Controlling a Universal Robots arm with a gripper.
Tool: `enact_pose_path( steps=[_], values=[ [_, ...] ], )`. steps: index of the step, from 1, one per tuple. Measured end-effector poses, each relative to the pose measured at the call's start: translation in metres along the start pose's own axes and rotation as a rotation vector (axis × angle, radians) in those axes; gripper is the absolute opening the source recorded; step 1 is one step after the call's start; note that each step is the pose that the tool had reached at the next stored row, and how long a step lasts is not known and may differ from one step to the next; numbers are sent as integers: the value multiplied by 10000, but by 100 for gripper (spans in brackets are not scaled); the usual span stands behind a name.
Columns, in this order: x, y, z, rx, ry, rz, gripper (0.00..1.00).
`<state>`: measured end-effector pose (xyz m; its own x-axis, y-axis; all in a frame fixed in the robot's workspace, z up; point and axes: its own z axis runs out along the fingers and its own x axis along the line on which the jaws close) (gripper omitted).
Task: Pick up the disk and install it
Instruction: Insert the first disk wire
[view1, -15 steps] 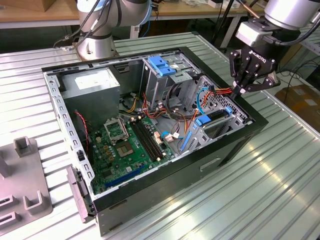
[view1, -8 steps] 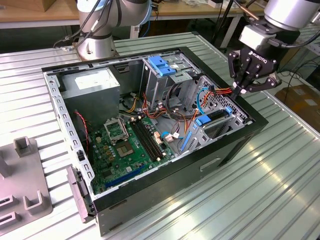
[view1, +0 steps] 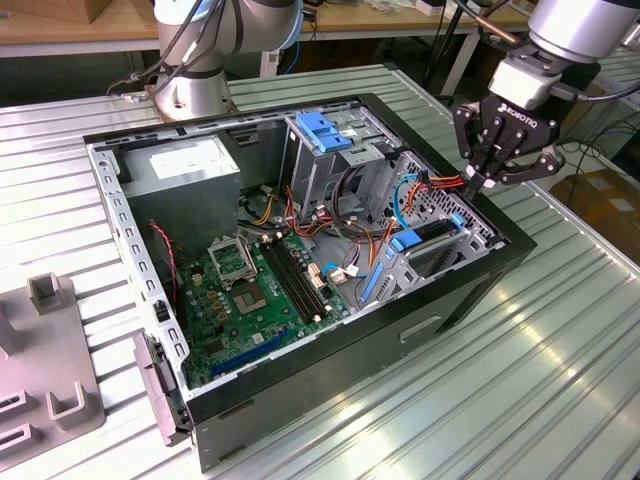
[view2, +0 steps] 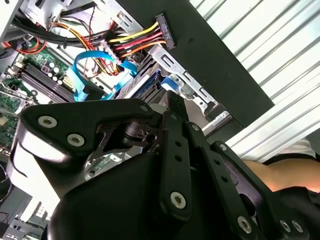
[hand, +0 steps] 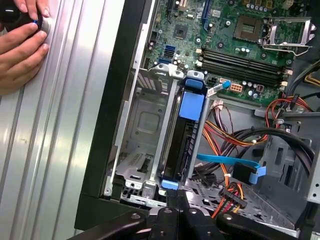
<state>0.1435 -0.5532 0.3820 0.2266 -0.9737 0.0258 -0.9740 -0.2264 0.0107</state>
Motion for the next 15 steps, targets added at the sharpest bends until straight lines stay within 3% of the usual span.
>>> enact_pose_path(
  steps=[5,15],
  values=[
    [4,-15,1,10,4,-385,11],
    [4,-19,6,61,26,-2388,11]
  ],
)
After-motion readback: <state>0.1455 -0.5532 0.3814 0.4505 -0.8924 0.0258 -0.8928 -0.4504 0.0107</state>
